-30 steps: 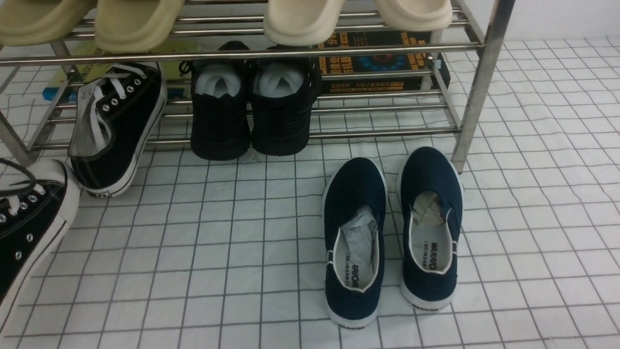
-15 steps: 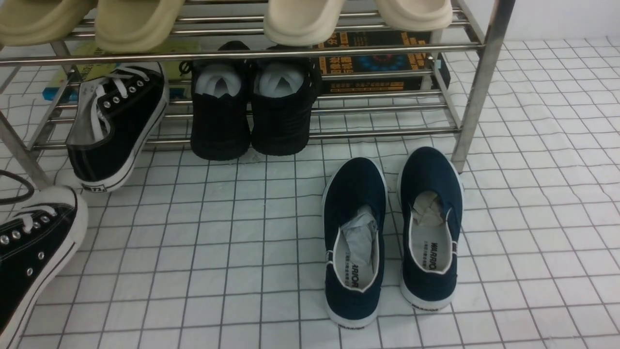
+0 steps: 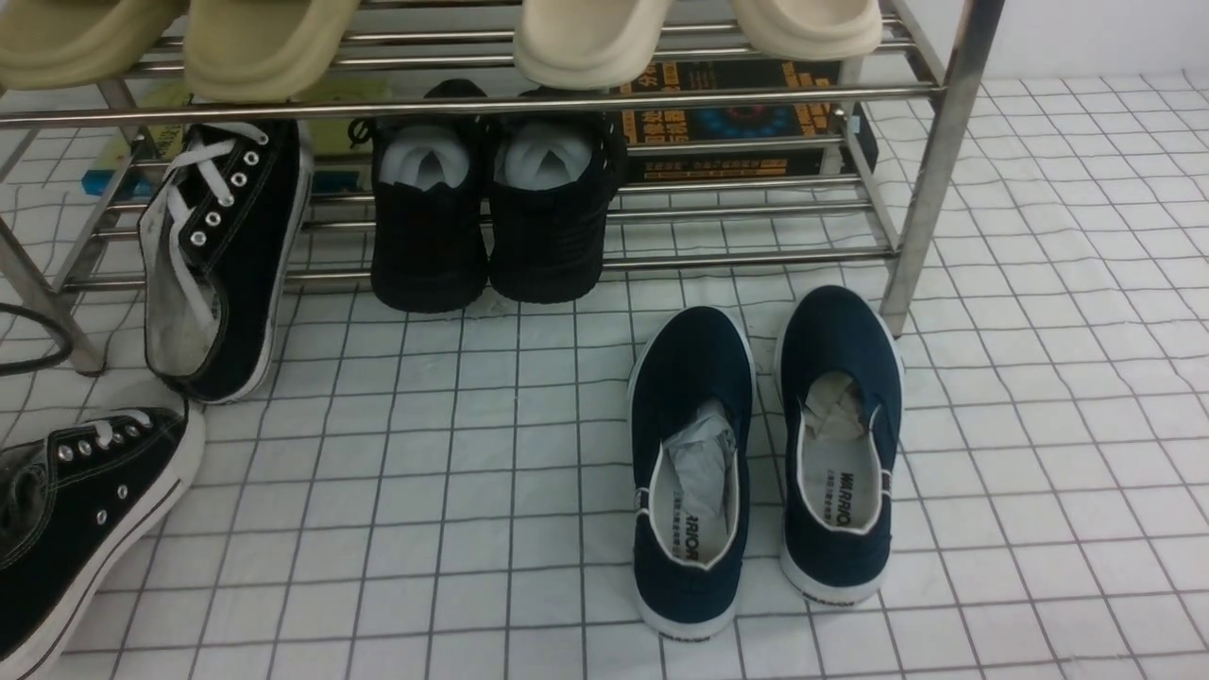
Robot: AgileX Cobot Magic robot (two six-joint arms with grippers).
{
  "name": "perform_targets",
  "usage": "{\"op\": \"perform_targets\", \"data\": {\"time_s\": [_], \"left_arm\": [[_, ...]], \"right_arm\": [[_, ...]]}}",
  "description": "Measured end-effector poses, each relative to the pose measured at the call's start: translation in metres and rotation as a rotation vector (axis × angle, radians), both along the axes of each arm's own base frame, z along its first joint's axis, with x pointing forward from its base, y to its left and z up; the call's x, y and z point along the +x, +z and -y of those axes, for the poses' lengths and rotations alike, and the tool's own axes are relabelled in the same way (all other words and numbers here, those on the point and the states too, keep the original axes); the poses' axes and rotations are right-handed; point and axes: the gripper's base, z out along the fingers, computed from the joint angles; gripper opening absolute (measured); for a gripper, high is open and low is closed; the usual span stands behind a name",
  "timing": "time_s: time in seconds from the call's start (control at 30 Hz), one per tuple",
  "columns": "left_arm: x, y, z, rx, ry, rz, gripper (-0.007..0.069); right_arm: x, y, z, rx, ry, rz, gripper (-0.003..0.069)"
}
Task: Take the shoes off the shelf with your hand from the white checkered tablecloth.
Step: 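Set the held shoe down on the floor in front of the rack with the left gripper, then grasp the leftmost shoe on the bottom shelf of the shoe rack with the left gripper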
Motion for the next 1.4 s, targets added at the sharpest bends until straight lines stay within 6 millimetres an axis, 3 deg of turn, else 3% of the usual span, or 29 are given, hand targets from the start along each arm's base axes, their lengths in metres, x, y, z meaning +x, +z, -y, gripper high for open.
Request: {"op": "perform_targets", "data": {"time_s": [0.33, 0.53, 0.63, 0.7, 1.03, 1.2, 1.4], "left_arm": [[0.003, 0.001, -0.002, 0.047, -0.17, 0.011, 0.0341], [0.012, 0.025, -0.007, 0.098, -0.218, 0.061, 0.0349], [0.022, 0.055, -0.011, 0.146, -0.264, 0.125, 0.0349], [0.024, 0.065, -0.011, 0.154, -0.27, 0.15, 0.0349], [0.032, 0.077, -0.005, 0.093, -0.293, 0.233, 0.0349], [0.055, 0.086, 0.001, -0.001, -0.395, 0.326, 0.0349], [0.102, 0.079, 0.003, -0.052, -0.503, 0.35, 0.0349]], "right_arm": [[0.0, 0.0, 0.0, 0.0, 0.0, 0.0, 0.0239], [0.0, 0.0, 0.0, 0.0, 0.0, 0.0, 0.0239], [0.0, 0.0, 0.0, 0.0, 0.0, 0.0, 0.0239], [0.0, 0.0, 0.0, 0.0, 0.0, 0.0, 0.0239], [0.0, 0.0, 0.0, 0.0, 0.0, 0.0, 0.0239], [0.0, 0.0, 0.0, 0.0, 0.0, 0.0, 0.0239], [0.0, 0.0, 0.0, -0.002, 0.0, 0.0, 0.0239]]}}
